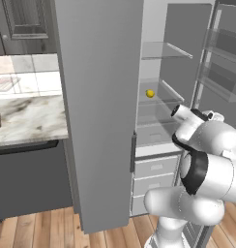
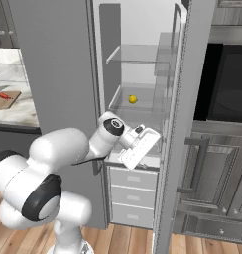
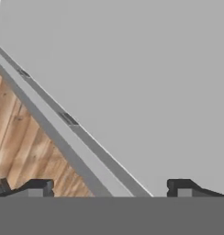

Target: Retrieve a lemon from the fridge and place it on the cutting board with the fish.

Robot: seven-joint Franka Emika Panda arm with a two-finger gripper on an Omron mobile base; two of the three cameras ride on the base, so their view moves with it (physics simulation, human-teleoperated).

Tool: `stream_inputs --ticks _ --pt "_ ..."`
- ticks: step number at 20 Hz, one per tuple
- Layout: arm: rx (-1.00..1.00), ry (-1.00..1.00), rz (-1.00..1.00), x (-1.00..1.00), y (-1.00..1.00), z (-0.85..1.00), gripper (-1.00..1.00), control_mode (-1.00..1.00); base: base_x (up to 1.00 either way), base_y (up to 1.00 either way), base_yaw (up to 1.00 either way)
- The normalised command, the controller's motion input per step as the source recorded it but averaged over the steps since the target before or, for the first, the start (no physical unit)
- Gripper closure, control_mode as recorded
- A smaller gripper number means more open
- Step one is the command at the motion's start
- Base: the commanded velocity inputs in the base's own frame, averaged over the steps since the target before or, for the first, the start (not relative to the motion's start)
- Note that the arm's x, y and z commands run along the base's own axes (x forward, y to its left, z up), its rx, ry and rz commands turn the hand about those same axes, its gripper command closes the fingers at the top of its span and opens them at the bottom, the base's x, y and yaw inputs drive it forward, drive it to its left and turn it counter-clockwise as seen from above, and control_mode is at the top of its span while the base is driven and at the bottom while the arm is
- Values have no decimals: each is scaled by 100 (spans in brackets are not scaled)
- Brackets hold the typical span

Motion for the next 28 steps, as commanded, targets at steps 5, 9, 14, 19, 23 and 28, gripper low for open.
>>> stream_inputs --ticks 5,9,14,19,23,28 --pt "-2 -10 -2 30 82 1 -100 -100 0 0 0" --pt "34 -23 -29 21 57 -9 -100 -100 0 0 0" --pt "66 -31 -49 -24 34 -31 -100 -100 0 0 0" --pt "58 -38 -34 -29 85 -9 -100 -100 0 0 0" --pt "20 -43 -9 -44 85 53 -100 -100 0 0 0" --pt "16 -21 3 -31 52 69 -100 -100 0 0 0"
